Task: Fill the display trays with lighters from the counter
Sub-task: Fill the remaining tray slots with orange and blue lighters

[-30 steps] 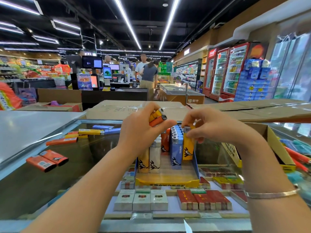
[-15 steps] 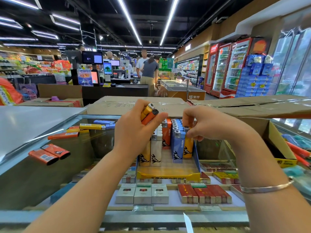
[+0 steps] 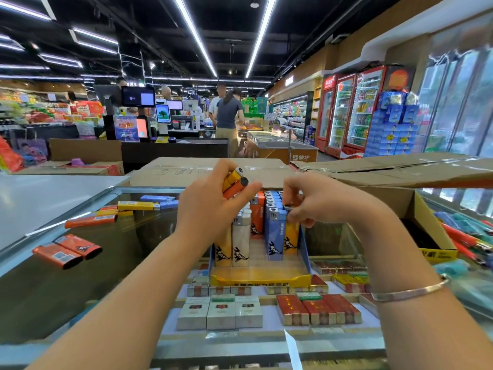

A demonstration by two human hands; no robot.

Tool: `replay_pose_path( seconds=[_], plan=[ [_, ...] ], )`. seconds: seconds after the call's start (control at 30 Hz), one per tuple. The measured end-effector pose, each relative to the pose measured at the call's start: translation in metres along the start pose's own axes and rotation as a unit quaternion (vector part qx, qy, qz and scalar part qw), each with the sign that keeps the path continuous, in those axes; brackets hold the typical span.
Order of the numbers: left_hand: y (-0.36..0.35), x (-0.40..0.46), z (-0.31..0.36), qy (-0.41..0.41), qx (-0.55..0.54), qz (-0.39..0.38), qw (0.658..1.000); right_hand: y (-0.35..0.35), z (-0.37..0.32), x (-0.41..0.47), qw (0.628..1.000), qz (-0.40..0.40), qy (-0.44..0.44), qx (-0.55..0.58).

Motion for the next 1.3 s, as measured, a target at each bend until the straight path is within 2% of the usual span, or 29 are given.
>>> replay_pose_path(
  seconds=[0.3, 0.47, 0.6, 0.67, 0.73, 0.83, 0.93, 1.03, 1.3],
  plan=[
    [-0.001, 0.002, -0.006, 0.016, 0.057, -0.046, 0.997, 0.0, -0.005, -0.003, 0.997, 0.022, 0.01, -0.071],
    [0.004, 0.007, 0.001, -0.013, 0.1, -0.014, 0.995, 0.0, -0.007, -0.004, 0.996, 0.029, 0.017, -0.085],
    [0.008, 0.008, 0.006, -0.034, 0.091, 0.011, 0.995, 0.006, -0.007, -0.009, 0.993, 0.037, 0.032, -0.11],
    [0.009, 0.008, 0.008, -0.051, 0.077, 0.019, 0.996, 0.008, -0.017, -0.012, 0.989, 0.106, 0.089, -0.047],
    [0.01, 0.009, 0.011, -0.068, 0.065, 0.023, 0.995, 0.008, -0.029, -0.013, 0.975, 0.154, 0.146, 0.068],
    [0.011, 0.009, 0.018, -0.079, 0.015, 0.035, 0.996, -0.004, -0.042, -0.011, 0.967, 0.13, 0.18, 0.125],
    [0.019, 0.011, 0.02, -0.05, -0.109, 0.073, 0.99, -0.013, -0.043, -0.006, 0.976, 0.109, 0.157, 0.109],
    [0.026, 0.017, 0.019, -0.016, -0.203, 0.121, 0.971, -0.022, -0.047, -0.004, 0.973, 0.069, 0.153, 0.16],
    [0.027, 0.017, 0.01, 0.104, -0.337, 0.164, 0.921, -0.042, -0.06, -0.003, 0.949, 0.094, 0.186, 0.238]
  ],
)
Point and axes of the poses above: each hand's wrist, its own x-axis towards the middle knuckle, its own y-axis out of the back of the hand, z = x × y, the point moved 2 cm from there along x, towards the middle knuckle
